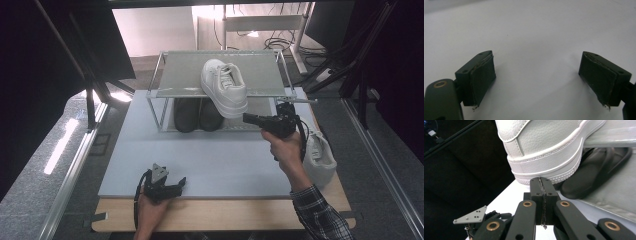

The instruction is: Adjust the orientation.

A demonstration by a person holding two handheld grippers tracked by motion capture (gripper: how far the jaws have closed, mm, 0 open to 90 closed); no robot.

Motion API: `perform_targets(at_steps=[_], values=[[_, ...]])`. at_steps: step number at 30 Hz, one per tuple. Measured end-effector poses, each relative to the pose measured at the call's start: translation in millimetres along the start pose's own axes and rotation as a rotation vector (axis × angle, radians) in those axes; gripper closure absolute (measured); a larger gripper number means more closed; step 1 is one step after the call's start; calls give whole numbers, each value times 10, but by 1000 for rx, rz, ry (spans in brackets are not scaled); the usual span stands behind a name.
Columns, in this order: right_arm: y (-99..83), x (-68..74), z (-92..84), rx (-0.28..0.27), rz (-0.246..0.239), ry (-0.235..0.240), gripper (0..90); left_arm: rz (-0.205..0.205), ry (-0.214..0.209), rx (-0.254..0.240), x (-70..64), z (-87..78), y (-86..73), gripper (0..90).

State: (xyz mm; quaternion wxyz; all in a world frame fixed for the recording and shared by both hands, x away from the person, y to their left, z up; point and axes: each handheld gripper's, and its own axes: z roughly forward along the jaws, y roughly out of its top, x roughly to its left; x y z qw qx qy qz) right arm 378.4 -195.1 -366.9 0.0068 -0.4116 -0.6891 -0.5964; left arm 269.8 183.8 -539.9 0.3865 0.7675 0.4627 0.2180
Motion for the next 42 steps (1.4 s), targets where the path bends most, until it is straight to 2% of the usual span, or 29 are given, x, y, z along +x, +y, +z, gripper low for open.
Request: perform_targets(at_steps=[13,18,28,42], values=[[27,4,239,0,16,15,890,0,0,0,0,0,0,133],[51,10,303,3,11,4,889,0,0,0,0,0,0,133],[50,-15,436,-15,46,25,889,0,0,0,0,0,0,133],[97,-16,589,-21,45,10,889,0,0,0,0,0,0,133]])
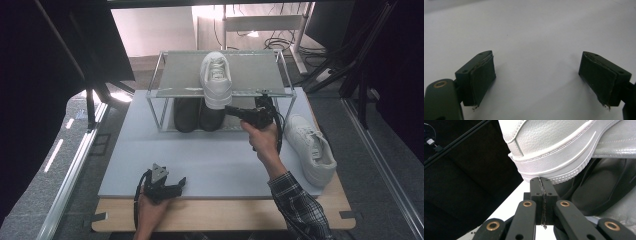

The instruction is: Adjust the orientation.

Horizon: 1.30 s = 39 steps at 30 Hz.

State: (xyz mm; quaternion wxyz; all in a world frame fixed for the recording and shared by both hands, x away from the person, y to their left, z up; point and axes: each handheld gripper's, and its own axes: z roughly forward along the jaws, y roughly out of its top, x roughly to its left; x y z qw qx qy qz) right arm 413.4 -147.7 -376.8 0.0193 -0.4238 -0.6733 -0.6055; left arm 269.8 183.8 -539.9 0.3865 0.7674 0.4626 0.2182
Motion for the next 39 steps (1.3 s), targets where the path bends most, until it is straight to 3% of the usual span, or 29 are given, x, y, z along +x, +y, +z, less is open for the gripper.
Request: perform_targets(at_steps=[32,39], values=[[177,-49,431,6,27,-70,888,0,-1,0,1,0,0,133],[220,-41,492,15,15,-96,887,1,0,1,2,0,0,133]])
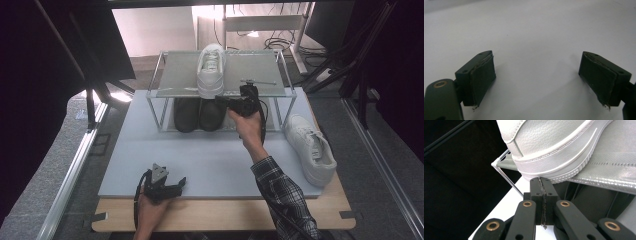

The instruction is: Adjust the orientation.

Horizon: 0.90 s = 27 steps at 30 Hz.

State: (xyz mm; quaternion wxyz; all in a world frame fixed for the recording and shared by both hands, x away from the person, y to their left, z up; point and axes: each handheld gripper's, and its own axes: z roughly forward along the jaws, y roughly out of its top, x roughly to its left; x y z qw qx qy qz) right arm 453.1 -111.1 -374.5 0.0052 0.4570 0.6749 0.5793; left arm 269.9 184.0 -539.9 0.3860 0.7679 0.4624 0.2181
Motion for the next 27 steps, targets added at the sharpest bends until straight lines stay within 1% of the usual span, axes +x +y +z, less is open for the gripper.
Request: perform_targets(at_steps=[10,16,21,27], values=[[25,21,99,2,6,-6,883,1,0,0,0,0,0,133],[26,39,162,-2,-3,-6,886,1,0,0,0,0,0,133],[23,30,156,0,-5,0,884,1,0,0,0,0,0,133],[22,55,138,-1,-28,-18,865,1,0,0,0,0,0,133]])
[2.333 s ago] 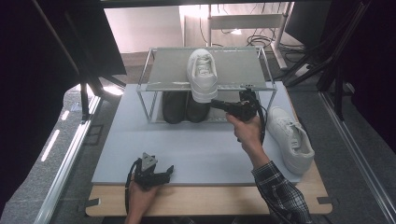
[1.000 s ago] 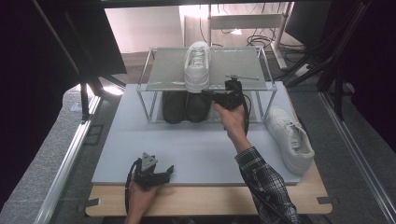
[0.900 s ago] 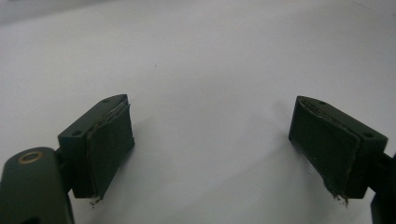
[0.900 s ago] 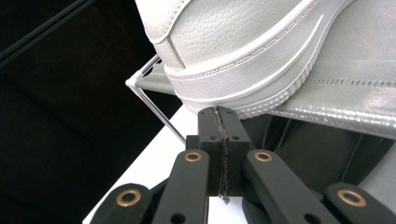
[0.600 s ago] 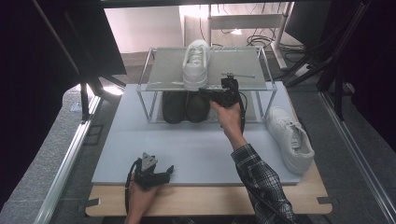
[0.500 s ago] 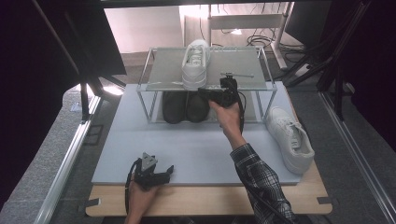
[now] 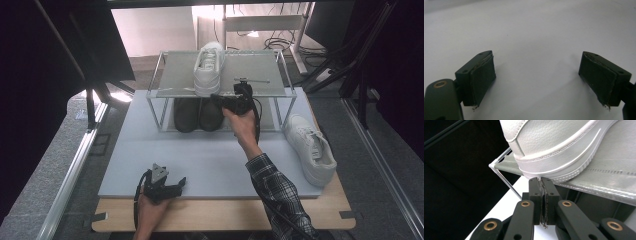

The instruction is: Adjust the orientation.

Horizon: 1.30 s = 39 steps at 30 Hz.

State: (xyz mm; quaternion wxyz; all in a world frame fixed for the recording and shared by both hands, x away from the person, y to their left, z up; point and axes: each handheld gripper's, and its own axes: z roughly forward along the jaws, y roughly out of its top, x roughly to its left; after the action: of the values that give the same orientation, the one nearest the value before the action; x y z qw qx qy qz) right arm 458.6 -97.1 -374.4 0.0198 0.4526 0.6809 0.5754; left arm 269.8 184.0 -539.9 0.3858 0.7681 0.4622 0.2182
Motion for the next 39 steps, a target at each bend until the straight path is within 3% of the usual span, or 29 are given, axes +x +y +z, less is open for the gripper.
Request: perform_targets(at_steps=[8,14,25,39], values=[[-20,-15,-83,3,-25,-7,839,3,0,3,2,-2,0,133],[-91,-13,-147,23,-70,-18,797,-2,-1,2,-2,-1,-1,133],[-230,9,-276,48,-123,-21,659,1,0,3,-1,-2,0,133],[-460,42,-381,117,-281,-99,480,1,1,4,-1,-4,0,133]])
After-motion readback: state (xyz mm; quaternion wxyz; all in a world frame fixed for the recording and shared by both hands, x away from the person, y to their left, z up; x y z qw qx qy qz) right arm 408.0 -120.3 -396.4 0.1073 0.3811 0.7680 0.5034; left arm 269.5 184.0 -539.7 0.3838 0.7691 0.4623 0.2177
